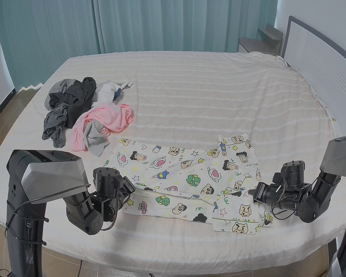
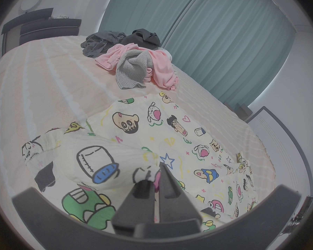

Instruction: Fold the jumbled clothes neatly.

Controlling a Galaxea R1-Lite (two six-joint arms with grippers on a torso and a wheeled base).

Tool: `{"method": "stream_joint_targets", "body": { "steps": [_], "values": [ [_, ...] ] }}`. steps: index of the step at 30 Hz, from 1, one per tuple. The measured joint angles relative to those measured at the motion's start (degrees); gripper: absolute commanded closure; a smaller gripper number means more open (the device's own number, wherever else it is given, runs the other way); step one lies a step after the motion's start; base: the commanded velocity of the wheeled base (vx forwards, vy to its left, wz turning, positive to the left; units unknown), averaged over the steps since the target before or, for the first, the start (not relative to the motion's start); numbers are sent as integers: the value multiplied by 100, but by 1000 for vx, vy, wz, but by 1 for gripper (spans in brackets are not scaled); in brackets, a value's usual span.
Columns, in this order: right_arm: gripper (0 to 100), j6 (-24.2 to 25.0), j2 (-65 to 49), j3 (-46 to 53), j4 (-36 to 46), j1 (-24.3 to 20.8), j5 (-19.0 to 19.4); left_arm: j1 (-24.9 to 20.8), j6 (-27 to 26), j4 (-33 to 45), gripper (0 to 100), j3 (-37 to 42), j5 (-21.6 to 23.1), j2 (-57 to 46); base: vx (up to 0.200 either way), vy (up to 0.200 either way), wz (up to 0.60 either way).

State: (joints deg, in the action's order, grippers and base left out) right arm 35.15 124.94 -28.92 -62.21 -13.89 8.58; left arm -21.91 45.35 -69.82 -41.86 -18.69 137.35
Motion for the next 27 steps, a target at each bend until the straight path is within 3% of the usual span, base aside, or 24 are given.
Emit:
{"method": "stream_joint_targets", "body": {
  "steps": [5, 6, 11, 12, 27],
  "values": [
    [100, 0, 44, -112, 9, 28, 1, 11, -2, 18, 100, -41, 2, 11, 0, 0, 0],
    [100, 0, 55, -137, 11, 38, 0, 16, -2, 49, 0, -48, 2, 13, 0, 0, 0],
    [100, -4, 108, -212, 18, 59, -7, 49, 5, 139, 0, -48, 0, 13, 0, 0, 0],
    [0, -6, 119, -228, 16, 66, -7, 52, 5, 139, 0, -48, 0, 11, 0, 0, 0],
    [0, -118, 204, -341, -94, 173, -145, 474, 2, 117, 0, 226, -20, -284, 0, 0, 0]
  ]
}}
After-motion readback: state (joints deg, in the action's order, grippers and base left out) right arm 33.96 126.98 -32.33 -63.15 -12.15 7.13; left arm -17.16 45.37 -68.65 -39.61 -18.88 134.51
